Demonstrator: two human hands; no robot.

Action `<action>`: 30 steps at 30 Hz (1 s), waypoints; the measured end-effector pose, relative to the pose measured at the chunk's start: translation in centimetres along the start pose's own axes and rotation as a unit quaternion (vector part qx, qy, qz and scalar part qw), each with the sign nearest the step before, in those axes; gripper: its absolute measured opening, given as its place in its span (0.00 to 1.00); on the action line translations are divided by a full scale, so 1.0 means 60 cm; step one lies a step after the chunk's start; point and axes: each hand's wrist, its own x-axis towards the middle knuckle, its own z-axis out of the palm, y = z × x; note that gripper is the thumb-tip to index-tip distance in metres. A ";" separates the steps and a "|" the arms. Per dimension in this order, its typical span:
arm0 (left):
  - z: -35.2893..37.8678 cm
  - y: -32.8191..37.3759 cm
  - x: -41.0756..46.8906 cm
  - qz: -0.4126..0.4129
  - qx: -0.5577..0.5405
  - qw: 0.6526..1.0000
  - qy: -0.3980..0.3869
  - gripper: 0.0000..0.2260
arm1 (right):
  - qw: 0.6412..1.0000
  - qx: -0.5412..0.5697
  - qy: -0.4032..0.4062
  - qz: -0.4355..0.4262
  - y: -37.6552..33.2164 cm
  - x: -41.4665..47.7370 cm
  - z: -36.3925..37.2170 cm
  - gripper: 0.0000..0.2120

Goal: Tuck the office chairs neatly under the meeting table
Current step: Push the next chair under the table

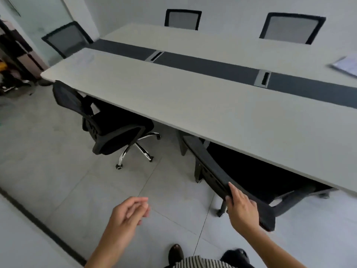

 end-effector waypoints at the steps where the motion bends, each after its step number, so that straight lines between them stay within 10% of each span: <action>1: 0.001 -0.003 0.012 0.002 0.013 1.000 -0.019 0.04 | 1.000 0.011 0.026 -0.001 0.004 -0.008 0.006 0.21; 10: 0.120 -0.009 0.158 0.140 0.228 0.946 -0.181 0.04 | 0.989 0.090 0.102 0.057 0.080 -0.090 0.005 0.13; 18: 0.253 -0.022 0.296 0.305 0.533 0.769 -0.178 0.23 | 0.964 0.096 0.169 0.183 0.131 -0.076 -0.011 0.21; 30: 0.380 -0.027 0.278 0.366 0.584 0.685 -0.236 0.29 | 0.963 0.026 0.188 0.189 0.331 0.034 -0.114 0.21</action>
